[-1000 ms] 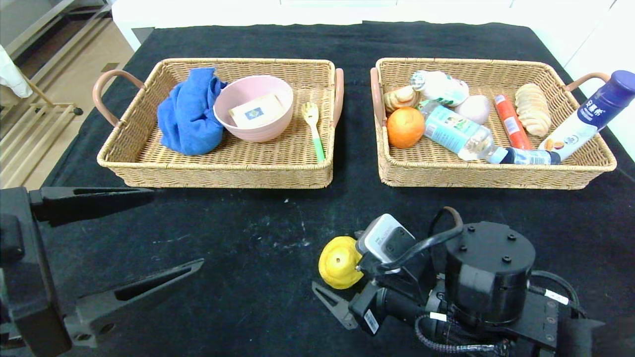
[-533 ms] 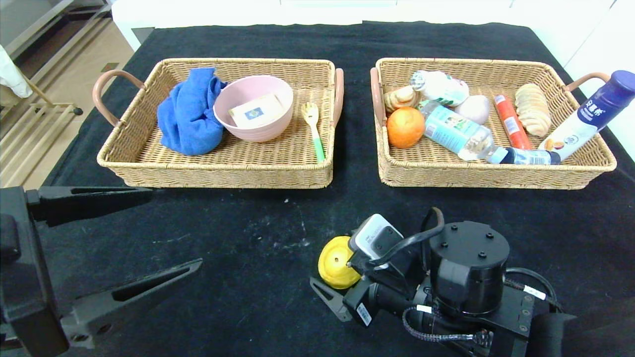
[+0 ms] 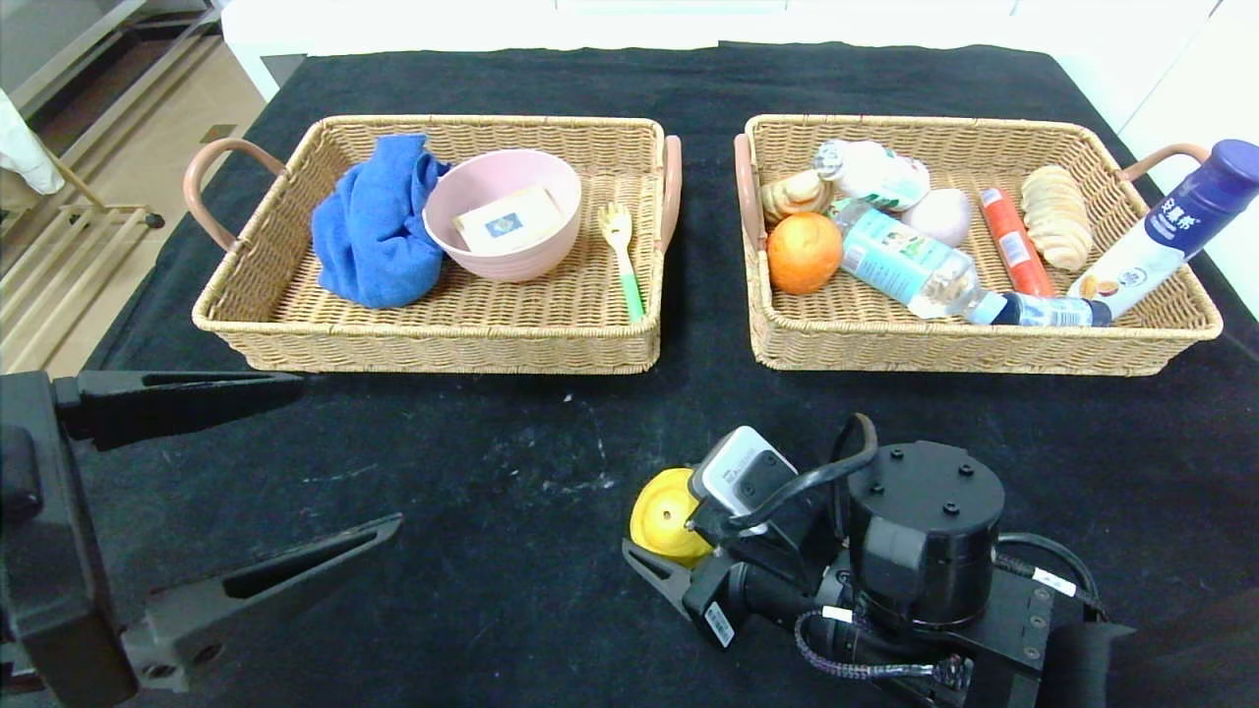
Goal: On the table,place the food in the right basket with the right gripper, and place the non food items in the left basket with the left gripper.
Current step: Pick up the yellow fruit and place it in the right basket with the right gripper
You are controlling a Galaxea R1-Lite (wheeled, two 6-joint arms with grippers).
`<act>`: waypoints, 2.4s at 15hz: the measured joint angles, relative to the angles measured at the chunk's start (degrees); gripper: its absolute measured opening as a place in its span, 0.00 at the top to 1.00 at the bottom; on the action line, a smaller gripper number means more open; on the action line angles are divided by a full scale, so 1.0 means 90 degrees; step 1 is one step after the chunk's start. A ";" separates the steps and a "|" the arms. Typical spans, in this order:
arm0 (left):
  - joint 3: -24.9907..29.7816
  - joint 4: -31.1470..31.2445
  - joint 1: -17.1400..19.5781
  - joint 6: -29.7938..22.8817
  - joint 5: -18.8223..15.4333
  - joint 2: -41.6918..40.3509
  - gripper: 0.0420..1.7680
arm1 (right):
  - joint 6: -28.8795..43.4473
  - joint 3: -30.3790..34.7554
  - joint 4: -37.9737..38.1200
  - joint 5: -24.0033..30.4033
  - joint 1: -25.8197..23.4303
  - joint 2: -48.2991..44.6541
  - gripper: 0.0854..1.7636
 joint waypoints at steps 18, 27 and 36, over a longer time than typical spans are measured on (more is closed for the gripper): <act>0.0009 -0.0019 0.0000 -0.0004 0.0001 0.0022 0.03 | -0.0015 -0.0371 0.0410 -0.0236 -0.0018 -0.0828 0.32; 0.0019 -0.0027 0.0000 -0.0004 0.0001 0.0037 0.03 | 0.0000 -0.1693 0.1587 -0.0230 -0.1028 -0.1489 0.32; 0.0030 -0.0019 0.0000 -0.0004 0.0000 0.0046 0.03 | -0.0003 -0.3014 0.2423 -0.0163 -0.2706 -0.1430 0.32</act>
